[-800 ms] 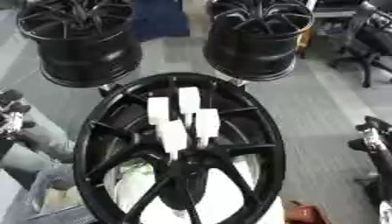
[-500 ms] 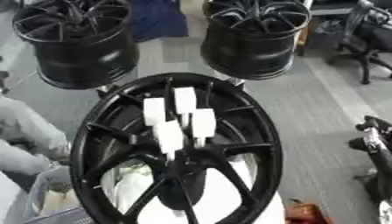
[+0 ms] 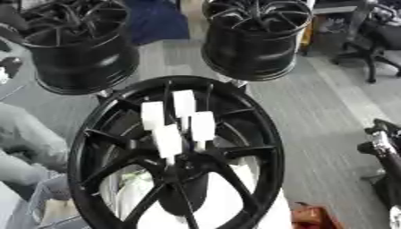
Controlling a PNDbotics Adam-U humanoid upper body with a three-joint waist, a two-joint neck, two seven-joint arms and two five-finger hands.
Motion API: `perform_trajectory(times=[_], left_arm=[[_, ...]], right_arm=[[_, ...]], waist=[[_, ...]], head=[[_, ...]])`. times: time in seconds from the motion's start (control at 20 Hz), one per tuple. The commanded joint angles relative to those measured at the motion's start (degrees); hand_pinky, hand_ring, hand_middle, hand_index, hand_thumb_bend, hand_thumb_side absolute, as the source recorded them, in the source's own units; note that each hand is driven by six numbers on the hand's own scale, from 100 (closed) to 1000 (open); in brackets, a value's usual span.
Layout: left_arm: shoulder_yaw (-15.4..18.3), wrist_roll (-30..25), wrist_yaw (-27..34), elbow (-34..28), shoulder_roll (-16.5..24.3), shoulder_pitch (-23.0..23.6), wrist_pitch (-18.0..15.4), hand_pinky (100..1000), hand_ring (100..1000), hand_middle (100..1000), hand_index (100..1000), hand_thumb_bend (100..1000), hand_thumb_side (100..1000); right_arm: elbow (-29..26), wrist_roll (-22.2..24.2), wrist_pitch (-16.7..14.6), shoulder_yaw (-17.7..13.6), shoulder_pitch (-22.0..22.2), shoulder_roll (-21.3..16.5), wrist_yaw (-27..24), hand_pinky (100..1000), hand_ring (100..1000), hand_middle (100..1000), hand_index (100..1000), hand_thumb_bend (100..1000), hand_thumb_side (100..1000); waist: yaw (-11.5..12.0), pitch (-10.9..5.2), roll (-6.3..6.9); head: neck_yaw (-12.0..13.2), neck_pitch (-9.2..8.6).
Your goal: Pull the pin out of the wheel hub.
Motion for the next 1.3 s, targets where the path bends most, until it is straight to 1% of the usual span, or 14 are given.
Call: perform_trajectory(times=[0.05,0.2,0.25,0.35,0.5,0.6,0.65,0.75,0.9,1.3], left_arm=[[-5.8,-7.4,-2.9,-0.6,3.6,-4.9,-0.9,741,769,805,897,332,356],[-10.9,-14.1,-6.1,-1.7,1.8,-10.1,-1.9,737,745,781,885,367,368],[-12.3,-15.6,-6.9,-2.0,0.9,-11.5,-2.2,727,714,755,871,383,372],[-15.4,-18.3,-8.4,-2.1,-1.1,-14.5,-2.6,720,689,744,868,405,394],[-20.1,-19.2,-11.7,-0.9,-4.6,-17.7,-3.7,702,648,746,869,422,411],[-22.6,-19.3,-14.6,0.7,-6.9,-19.5,-5.0,685,607,749,871,435,407],[-23.3,-19.3,-15.9,1.6,-7.9,-20.1,-5.7,661,564,743,872,435,407],[-24.3,-19.3,-18.1,3.7,-9.9,-21.2,-6.9,640,529,744,875,428,398],[-24.7,-19.3,-21.0,6.5,-12.2,-22.1,-8.1,613,488,747,882,417,380],[-24.8,-19.3,-25.9,11.4,-15.7,-23.0,-9.8,623,497,748,878,424,366]], right_arm=[[-0.6,0.4,-0.1,0.2,-0.2,-1.6,0.4,606,509,648,782,100,529],[-0.5,0.4,-0.1,0.2,-0.1,-1.8,0.4,606,509,649,782,100,530],[-0.5,0.4,-0.1,0.2,-0.1,-1.8,0.3,606,509,649,782,100,530],[-0.4,0.5,-0.1,0.3,0.0,-1.9,0.3,606,509,649,782,100,531],[-0.4,0.6,-0.1,0.4,0.1,-2.0,0.3,605,507,649,782,100,532],[-0.3,0.7,-0.1,0.4,0.1,-2.0,0.2,605,508,649,782,100,533],[-0.3,0.7,-0.1,0.5,0.2,-2.0,0.2,605,508,648,782,100,533],[-0.3,0.8,-0.1,0.5,0.2,-2.0,0.2,605,508,649,782,100,534],[-0.3,0.8,-0.1,0.6,0.1,-1.9,0.1,605,508,649,782,100,536],[-0.2,1.0,-0.1,0.7,-0.1,-1.8,0.0,605,508,649,782,100,537]], waist=[[-0.3,-0.61,0.27],[-0.6,-0.79,0.50],[-0.6,-0.84,0.57],[-0.6,-0.95,0.70],[-0.7,-1.08,0.79],[-0.7,-1.15,0.79],[-0.7,-1.17,0.79],[-0.7,-1.19,0.78],[-0.8,-1.18,0.74],[-1.1,-1.21,0.67]], head=[[0.2,0.29],[0.3,0.29],[0.3,0.29],[0.2,0.29],[0.1,0.29],[0.1,0.29],[0.1,0.29],[0.0,0.29],[-0.2,0.29],[-0.1,0.29]])
